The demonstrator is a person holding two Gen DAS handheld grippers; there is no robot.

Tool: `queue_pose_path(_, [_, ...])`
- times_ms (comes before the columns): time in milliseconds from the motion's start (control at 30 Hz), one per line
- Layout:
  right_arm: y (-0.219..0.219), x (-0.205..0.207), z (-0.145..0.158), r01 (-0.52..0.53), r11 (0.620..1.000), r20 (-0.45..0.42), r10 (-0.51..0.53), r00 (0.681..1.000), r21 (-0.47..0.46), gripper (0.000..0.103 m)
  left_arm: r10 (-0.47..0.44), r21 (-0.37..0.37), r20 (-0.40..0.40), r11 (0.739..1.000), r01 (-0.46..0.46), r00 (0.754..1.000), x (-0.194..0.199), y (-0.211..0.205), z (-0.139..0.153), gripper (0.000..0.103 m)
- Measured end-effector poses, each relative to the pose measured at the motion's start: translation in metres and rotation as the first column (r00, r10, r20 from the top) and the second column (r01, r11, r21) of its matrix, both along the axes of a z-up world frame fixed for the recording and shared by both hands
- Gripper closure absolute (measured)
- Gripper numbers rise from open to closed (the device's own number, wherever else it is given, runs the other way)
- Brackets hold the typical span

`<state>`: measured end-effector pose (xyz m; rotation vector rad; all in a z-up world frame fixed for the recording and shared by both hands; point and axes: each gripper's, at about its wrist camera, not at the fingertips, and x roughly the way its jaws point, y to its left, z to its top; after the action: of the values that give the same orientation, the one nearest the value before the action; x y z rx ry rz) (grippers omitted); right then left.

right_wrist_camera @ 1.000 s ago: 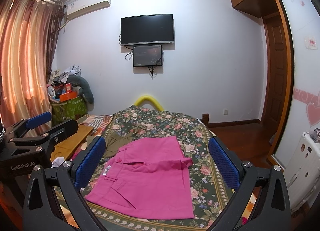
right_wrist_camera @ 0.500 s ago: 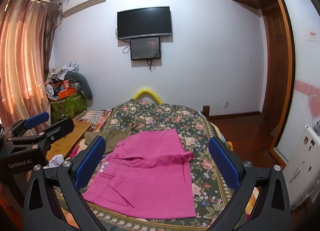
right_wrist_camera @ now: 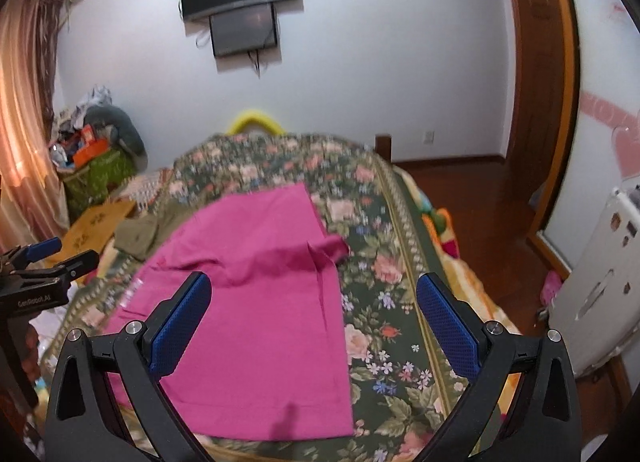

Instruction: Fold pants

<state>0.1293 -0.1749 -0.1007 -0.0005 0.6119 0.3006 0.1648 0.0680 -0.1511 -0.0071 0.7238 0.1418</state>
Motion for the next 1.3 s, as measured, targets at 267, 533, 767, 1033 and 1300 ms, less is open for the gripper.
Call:
queue_pose_path(267, [0.005,0.058,-0.05,-0.103,0.993,-0.17,0.093,0.981,-0.051,0.018,-0.018,-0.027,-0.172,1.0,0.013,0.985,0.049,0.033,-0.055,0.01])
queue_pose_path(533, [0.027,0.114,-0.086,-0.244,0.967,-0.296,0.213,0.931,-0.069,0.026,-0.032,-0.081,-0.302,0.997,0.008,0.953,0.083,0.059,-0.093,0.017])
queue_pose_path(767, [0.036,0.16,-0.112,-0.269,0.961,-0.36,0.232,0.904,-0.057,0.043,-0.075,-0.148,-0.334,0.989,0.027,0.94,0.101,0.057,-0.107,0.044])
queue_pose_path(1033, [0.035,0.157,-0.12,-0.27,0.959,-0.34,0.229,0.912,-0.08,0.09,-0.141,-0.126,-0.347,0.987,0.104,0.927,0.122,0.038,-0.108,0.061])
queue_pose_path(1300, [0.0,0.158,-0.123,-0.188,0.979,-0.409,0.14,0.902,-0.08,0.099,-0.161,-0.095,-0.34,0.986,0.137,0.927,0.139,0.032,-0.111,0.061])
